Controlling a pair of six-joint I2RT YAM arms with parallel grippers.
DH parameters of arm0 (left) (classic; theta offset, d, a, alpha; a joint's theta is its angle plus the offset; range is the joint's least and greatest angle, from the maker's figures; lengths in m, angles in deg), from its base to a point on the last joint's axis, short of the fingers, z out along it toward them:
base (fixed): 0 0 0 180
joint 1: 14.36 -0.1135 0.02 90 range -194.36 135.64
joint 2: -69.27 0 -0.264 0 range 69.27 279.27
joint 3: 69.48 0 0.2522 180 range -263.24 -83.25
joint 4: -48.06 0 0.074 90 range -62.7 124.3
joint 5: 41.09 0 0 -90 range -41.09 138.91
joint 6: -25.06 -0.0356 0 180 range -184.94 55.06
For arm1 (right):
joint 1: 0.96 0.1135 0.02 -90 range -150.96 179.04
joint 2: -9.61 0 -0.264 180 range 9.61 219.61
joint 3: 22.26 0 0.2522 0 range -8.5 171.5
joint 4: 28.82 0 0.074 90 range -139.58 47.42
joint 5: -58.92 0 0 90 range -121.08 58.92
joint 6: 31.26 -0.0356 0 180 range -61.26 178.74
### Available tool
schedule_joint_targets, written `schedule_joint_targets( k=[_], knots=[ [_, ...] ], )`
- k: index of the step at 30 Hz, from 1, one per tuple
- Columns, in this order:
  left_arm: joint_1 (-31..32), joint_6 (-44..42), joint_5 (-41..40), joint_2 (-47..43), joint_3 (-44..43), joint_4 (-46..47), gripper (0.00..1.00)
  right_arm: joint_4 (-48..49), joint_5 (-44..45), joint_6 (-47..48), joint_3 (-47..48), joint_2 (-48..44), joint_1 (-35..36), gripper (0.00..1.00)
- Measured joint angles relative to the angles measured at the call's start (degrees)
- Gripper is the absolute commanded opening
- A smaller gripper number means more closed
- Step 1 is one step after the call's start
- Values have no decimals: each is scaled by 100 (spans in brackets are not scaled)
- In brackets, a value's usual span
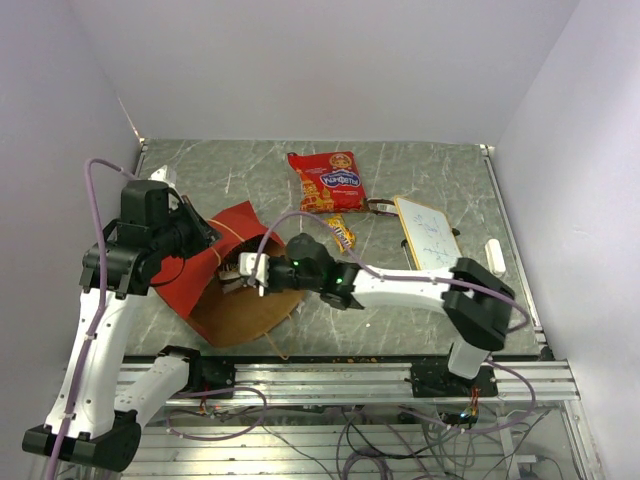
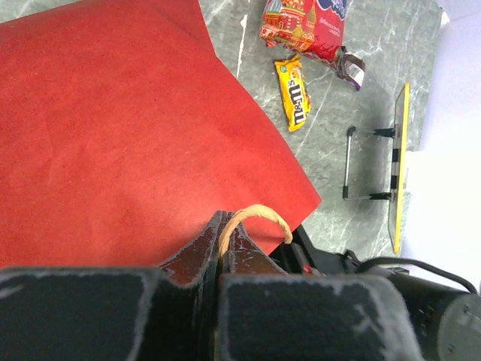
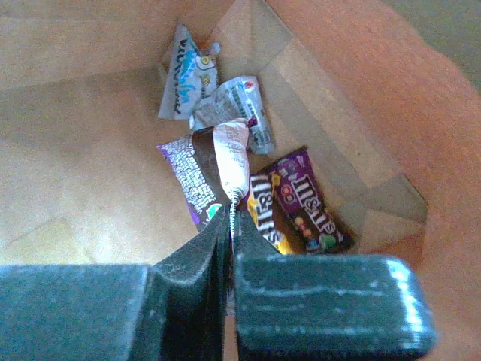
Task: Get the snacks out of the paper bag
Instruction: Take out the snack from the paper bag.
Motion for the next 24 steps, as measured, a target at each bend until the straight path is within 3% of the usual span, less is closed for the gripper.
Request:
schedule_joint_targets(
  k=[5,10,17,20,24],
  knots=[
    [0,103,35,-42,63,131,7,-649,66,24,-881,-1231,2,0],
    [0,129,35,-66,107,157,7,-1912,306,227,-1672,-2601,2,0],
    [0,190,33,-192,297,175,7,-3023,1353,103,-2420,-4358,2,0],
    [0,258,28,-256,339,175,7,-3112,2319,-378,-2549,-4489,-11,0],
    [0,343,31,-389,470,282,7,-3134,3541,-1141,-2457,-3921,-125,0]
  ],
)
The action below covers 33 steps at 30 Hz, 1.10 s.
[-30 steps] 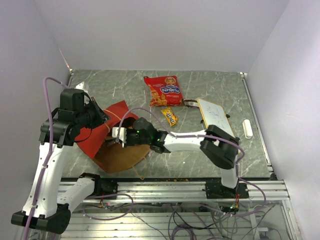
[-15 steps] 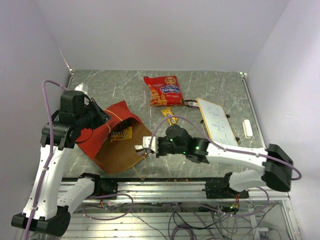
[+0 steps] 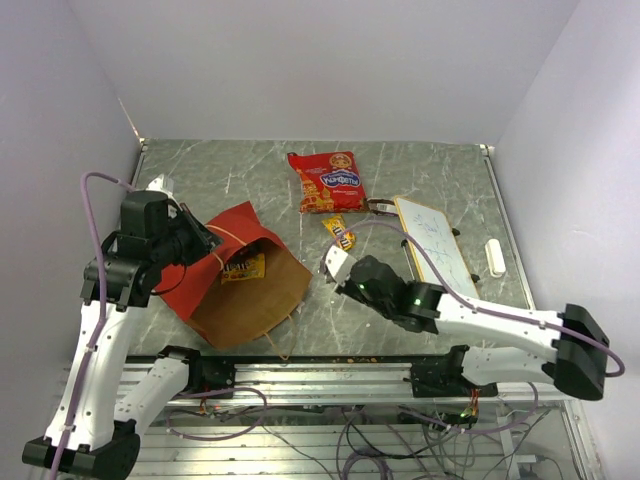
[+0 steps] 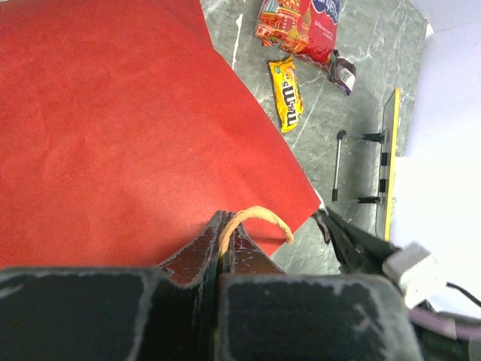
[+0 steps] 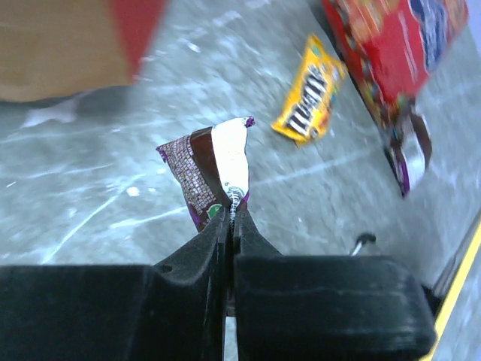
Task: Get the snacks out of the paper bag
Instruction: Place the snack at the center of the board.
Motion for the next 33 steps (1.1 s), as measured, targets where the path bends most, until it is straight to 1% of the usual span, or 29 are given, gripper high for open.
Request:
schedule_joint_targets(
  k=[3,7,10,12,15,18,21,25,26,27,29,33],
  knots=[
    [0,15,-7,0,20,7,7,-74,575,-546,269,557,-313,0],
    [0,11,-4,111,15,17,7,111,758,-1005,640,1115,-1080,0],
    [0,11,46,229,15,15,7,411,765,-1067,986,1655,-1626,0],
    [0,9,55,269,15,9,7,627,772,-973,1360,2205,-1891,0],
    [0,-4,52,247,7,-28,7,992,844,-754,1897,3086,-2094,0],
    [0,-28,52,254,-70,-59,7,1202,1001,-605,2262,3735,-2216,0],
    [0,-96,52,356,-229,-116,7,1342,1097,-516,2437,4153,-2376,0],
    [0,-186,48,577,-474,-146,7,1408,1143,-525,2481,4376,-2518,0],
    [0,-203,48,590,-487,-146,7,1410,1132,-549,2470,4382,-2527,5],
    [0,-205,48,590,-487,-149,7,1440,1117,-588,2441,4376,-2531,13],
    [0,-205,52,575,-487,-146,7,1499,1080,-675,2343,4339,-2529,24],
    [0,-203,72,557,-463,-136,7,1388,905,-741,2090,4122,-2520,38]
  ],
)
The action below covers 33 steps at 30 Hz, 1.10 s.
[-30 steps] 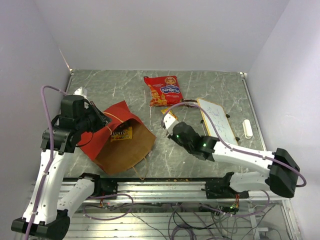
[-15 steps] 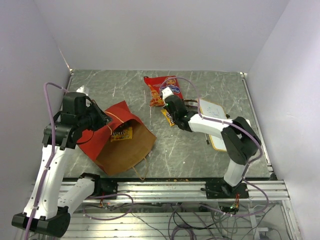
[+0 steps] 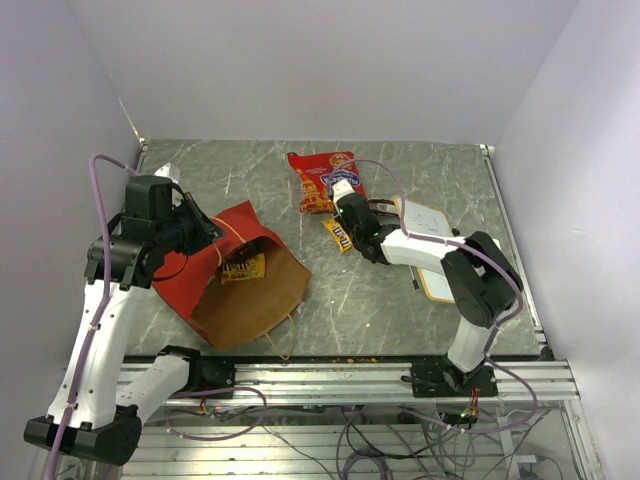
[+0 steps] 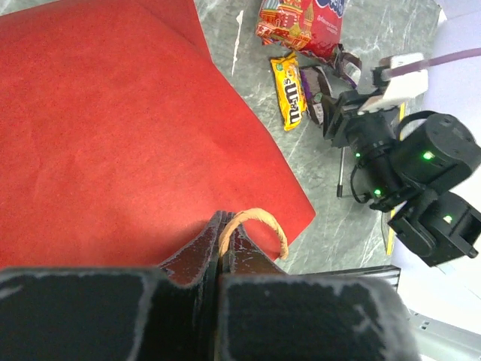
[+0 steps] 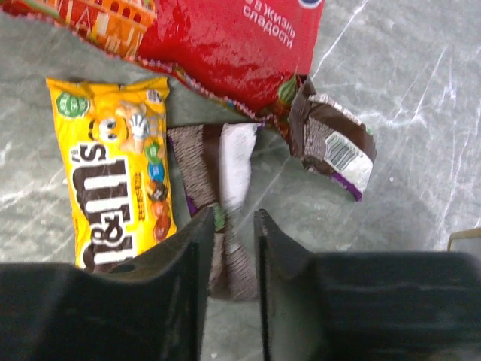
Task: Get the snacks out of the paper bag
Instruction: Place the snack at the center of the board, then take out the snack from the paper bag.
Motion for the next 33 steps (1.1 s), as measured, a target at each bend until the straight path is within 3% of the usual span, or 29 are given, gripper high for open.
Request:
schedule_joint_targets(
  k=[5,13,19,26,33],
  knots=[
    [0,11,83,0,98,48,7,-280,-455,-50,-68,-673,0,50],
    [0,81,293,59,280,264,7,-555,-1510,-398,-247,-1698,175,56],
    [0,125,463,98,332,367,7,-833,-1864,-568,-1143,-2671,1410,58],
    [0,-11,494,118,332,367,7,-793,-2022,-1029,-1193,-3368,2483,58],
    [0,-105,623,181,275,354,7,-201,-2302,-173,-977,-2826,3508,66]
  ],
)
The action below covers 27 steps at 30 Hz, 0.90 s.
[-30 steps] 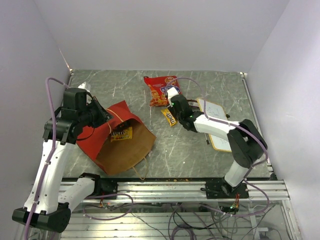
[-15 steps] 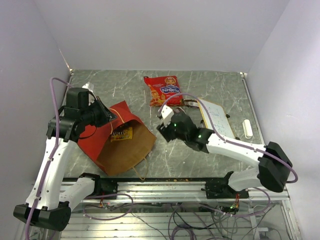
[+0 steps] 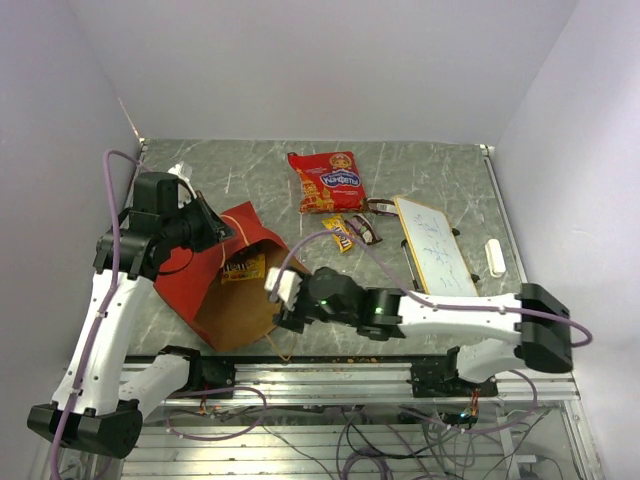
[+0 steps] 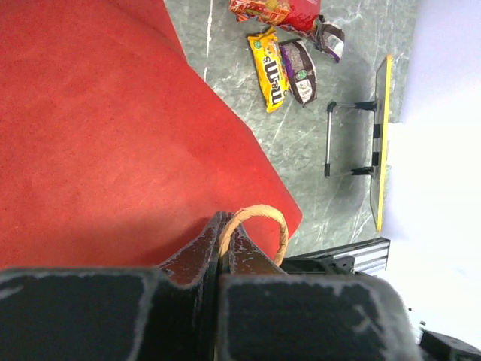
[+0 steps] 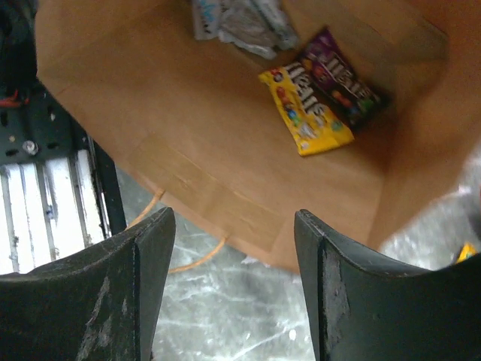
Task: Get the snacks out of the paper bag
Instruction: Take out the snack from the paper bag.
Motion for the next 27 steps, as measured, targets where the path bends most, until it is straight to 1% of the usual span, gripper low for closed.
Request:
schedule_joint_targets(
  k=[2,4,6,11,18,21,24,27],
  knots=[
    [0,0,42,44,-81,-20,7,70,-107,479,236,455,149,68],
    [0,2,79,46,-131,-17,7,203,-181,1062,494,977,179,72],
    [0,4,85,20,-142,-15,7,315,-184,1447,643,1333,173,78],
    [0,101,87,-31,-164,-35,7,627,-26,2402,1185,2402,160,86],
    [0,114,85,136,-544,-302,7,1185,203,2944,1939,3620,-4,89],
    [0,144,87,153,-555,-415,7,1480,273,3058,2238,4085,-157,90],
    [0,201,105,136,-555,-522,7,1685,361,3121,2455,4492,-315,93],
    [0,219,120,111,-553,-619,7,1845,472,3095,2612,4778,-448,91]
  ],
)
